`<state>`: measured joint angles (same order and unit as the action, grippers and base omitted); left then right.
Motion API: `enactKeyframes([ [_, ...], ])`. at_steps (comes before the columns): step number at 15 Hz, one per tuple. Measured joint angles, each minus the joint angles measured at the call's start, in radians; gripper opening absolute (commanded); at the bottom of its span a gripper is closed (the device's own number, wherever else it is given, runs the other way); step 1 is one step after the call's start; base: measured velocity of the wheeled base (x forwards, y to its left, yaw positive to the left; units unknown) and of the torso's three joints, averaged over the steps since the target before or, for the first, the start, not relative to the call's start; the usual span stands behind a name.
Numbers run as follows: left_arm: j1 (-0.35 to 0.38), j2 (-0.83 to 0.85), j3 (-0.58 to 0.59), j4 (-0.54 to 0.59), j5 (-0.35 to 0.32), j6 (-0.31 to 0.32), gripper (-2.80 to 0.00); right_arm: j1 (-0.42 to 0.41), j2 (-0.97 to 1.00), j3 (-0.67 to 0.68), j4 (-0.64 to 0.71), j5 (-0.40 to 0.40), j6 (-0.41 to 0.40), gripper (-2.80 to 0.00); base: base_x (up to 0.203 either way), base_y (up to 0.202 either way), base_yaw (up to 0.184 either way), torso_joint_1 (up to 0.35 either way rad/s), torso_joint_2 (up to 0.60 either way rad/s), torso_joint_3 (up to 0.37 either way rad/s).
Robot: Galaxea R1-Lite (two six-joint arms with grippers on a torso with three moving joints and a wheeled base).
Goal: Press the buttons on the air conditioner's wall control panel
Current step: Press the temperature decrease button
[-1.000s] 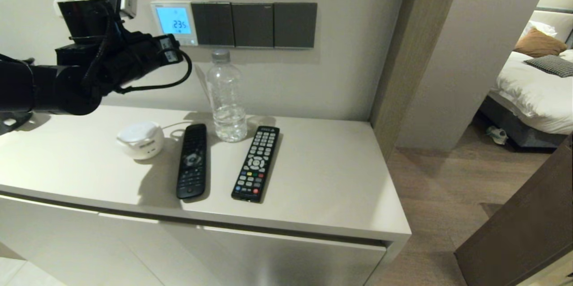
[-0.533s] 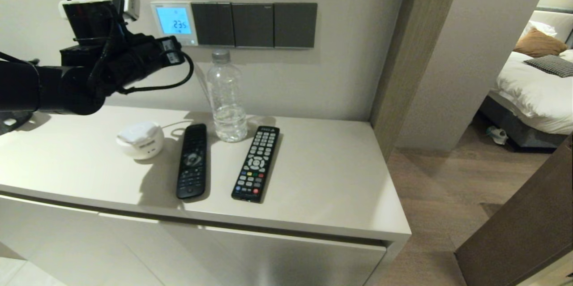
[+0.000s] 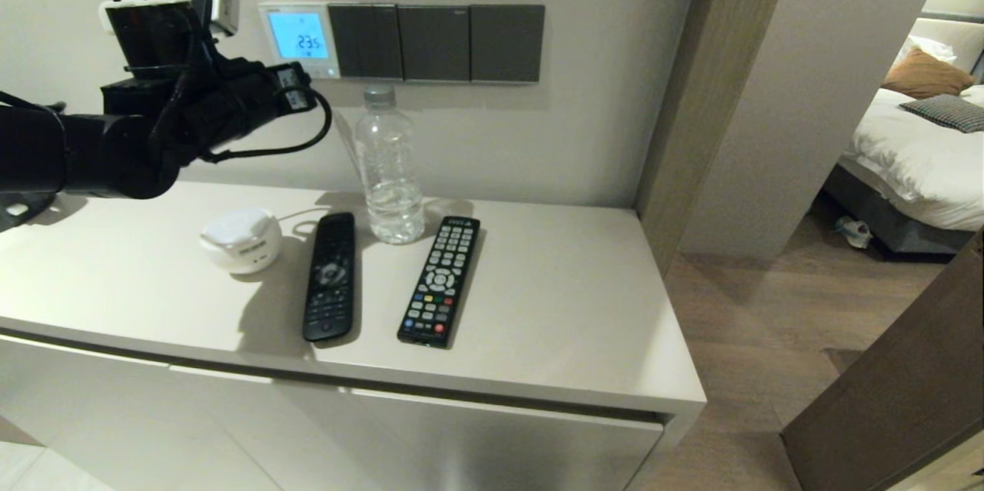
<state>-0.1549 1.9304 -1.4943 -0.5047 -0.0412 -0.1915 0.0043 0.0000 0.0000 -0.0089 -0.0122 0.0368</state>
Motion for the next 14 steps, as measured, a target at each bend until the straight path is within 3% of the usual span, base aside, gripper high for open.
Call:
enactKeyframes([
  [14, 0.000, -0.005, -0.004, 0.001, 0.000, 0.000, -2.80, 0.000, 0.000, 0.000, 0.000, 0.000, 0.000, -2.80, 0.000, 0.000, 0.000, 0.000, 0.00, 0.000],
])
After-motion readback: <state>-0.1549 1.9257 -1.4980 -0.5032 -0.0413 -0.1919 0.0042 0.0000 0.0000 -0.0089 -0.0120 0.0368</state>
